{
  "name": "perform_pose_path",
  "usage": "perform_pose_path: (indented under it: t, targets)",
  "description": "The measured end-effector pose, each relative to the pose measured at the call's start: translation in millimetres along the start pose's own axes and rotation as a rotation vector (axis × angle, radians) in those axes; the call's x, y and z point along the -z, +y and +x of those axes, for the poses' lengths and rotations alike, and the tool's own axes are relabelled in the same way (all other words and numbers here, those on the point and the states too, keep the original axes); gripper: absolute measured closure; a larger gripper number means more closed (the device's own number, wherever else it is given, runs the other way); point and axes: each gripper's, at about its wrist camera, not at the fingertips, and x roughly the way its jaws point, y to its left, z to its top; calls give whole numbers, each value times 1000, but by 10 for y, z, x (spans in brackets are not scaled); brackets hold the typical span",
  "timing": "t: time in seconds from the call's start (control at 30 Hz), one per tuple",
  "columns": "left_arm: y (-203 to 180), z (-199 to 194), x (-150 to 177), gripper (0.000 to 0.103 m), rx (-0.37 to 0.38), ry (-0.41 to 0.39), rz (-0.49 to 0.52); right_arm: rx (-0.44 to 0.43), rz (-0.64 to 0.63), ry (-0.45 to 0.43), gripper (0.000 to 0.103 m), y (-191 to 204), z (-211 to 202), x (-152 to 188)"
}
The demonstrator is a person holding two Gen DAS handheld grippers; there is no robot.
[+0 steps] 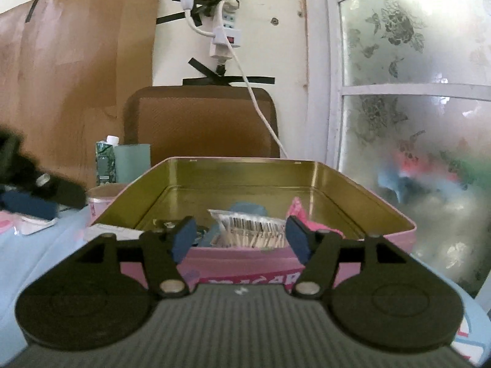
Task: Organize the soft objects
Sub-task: 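Move the right gripper to the white earphone bag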
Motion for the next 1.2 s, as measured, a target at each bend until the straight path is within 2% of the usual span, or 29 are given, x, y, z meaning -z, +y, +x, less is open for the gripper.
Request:
perform_pose_path:
  t: [0.17,0.27,0.4,0.53,0.63,0.67,0.73,0.8,0.83,0.9,0.97,1.0,1.03,1.07,1.2]
  targets:
    - [347,-338,241,23,-64,-22,6,-57,24,-70,36,108,-174,-88]
    - [650,-548,411,23,-145,-27,1,-157,1,-86,41,319,-281,-104]
    - [1038,-860,550,23,-275,-63,-7,-351,-44,-2,54,703,-242,-104]
    - [1351,-1075,599,23,-426,-116,4,-507,-126,98,58,1215,-50,-97]
    - [1592,-1098,643,25,-410,-112,-88,-616,-190,177,57,1613,235,-128]
    - [1629,-1119,636,25,-389,-131,-109,-632,-205,199,52,1745,348,-138]
    - [1660,-1198,637,22,-382,-182,-128,-640,-231,235,35,1973,580,-169]
    - [1666,-1208,641,22,-370,-195,-131,-648,-236,277,17,2149,871,-205]
    - [1669,-1224,644,21,-364,-202,-130,-642,-240,291,14,2189,952,-190]
    - [1664,-1224,645,19,-360,-209,-130,-603,-285,318,13,2295,1175,-173]
    - [1663,-1221,651,19,-354,-211,-133,-587,-323,385,14,2372,1359,-124]
    - [1670,-1220,649,19,-351,-213,-136,-628,-265,420,22,2324,1426,-146]
    - [1679,-1225,647,19,-348,-215,-143,-638,-246,433,25,2304,1438,-157]
    - [1699,-1212,637,19,-344,-215,-150,-644,-265,424,31,2299,1387,-148]
    - [1751,-1233,645,19,-332,-213,-186,-678,-286,399,33,2249,1033,-64]
